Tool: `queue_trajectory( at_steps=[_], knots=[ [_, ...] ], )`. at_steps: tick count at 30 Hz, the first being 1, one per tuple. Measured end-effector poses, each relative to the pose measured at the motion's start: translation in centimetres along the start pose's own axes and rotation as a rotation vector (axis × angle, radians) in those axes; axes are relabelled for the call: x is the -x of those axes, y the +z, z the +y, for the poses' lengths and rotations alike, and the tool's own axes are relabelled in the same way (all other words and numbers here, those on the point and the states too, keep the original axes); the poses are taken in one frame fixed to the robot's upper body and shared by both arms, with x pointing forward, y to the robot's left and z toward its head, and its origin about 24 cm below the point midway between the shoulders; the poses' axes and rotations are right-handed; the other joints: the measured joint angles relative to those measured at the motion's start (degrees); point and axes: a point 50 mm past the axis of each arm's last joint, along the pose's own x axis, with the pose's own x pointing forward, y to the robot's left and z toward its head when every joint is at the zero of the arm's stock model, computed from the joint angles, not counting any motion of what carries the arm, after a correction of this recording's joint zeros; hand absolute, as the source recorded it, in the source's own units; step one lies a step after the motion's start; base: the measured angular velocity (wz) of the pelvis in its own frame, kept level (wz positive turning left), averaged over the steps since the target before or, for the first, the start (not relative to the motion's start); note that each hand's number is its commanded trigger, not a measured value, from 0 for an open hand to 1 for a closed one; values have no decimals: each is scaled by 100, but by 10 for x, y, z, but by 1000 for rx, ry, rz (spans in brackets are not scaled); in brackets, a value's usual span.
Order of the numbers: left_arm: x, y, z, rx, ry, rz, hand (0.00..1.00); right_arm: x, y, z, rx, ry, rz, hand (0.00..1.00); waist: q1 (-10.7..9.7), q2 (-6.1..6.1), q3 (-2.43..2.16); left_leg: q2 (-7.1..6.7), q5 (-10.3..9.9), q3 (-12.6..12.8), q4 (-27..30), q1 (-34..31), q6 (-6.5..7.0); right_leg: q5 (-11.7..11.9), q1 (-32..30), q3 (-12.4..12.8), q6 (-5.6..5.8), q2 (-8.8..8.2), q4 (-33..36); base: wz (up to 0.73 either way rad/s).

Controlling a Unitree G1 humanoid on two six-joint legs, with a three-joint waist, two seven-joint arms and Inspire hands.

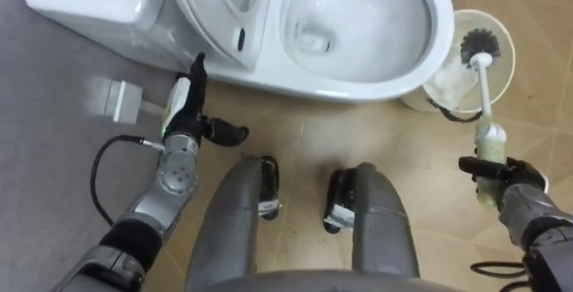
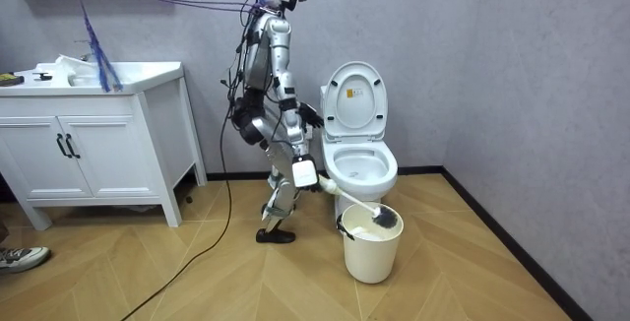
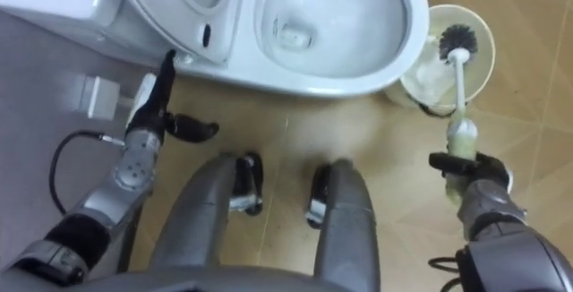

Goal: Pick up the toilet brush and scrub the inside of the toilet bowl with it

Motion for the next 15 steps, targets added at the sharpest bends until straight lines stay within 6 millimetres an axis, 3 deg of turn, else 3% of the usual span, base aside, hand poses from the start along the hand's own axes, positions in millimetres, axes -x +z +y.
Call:
queue_trajectory(
  at_steps=[3,4,7,10,15],
  knots=[
    [5,-9,3,-22,9,21,0,0,-5,-1,-31,-4,9,100,22,2,-29,14,11,-25,-268,407,13,79,494,-94,46,74,-401,4],
    [9,-16,2,-36,2,38,0,1,-7,-2,-46,-5,13,100,21,14,-77,16,14,-57,-404,608,15,125,717,-130,59,87,-598,0],
    [22,-32,-2,-79,-21,73,0,2,-21,-4,-74,-12,38,100,18,-13,-154,-14,62,-64,-864,1260,33,243,1410,-154,143,142,-1143,0],
    [34,-46,0,-92,-18,106,0,6,-36,-4,-30,6,38,100,-10,-81,-203,-48,132,-83,-1314,1856,37,367,2039,-188,202,180,-1663,2],
    [53,-55,0,-118,-18,109,0,13,-68,-14,51,3,76,100,-16,-94,-220,-82,235,-195,-1891,2622,38,643,2968,-365,278,262,-2485,11]
  ],
)
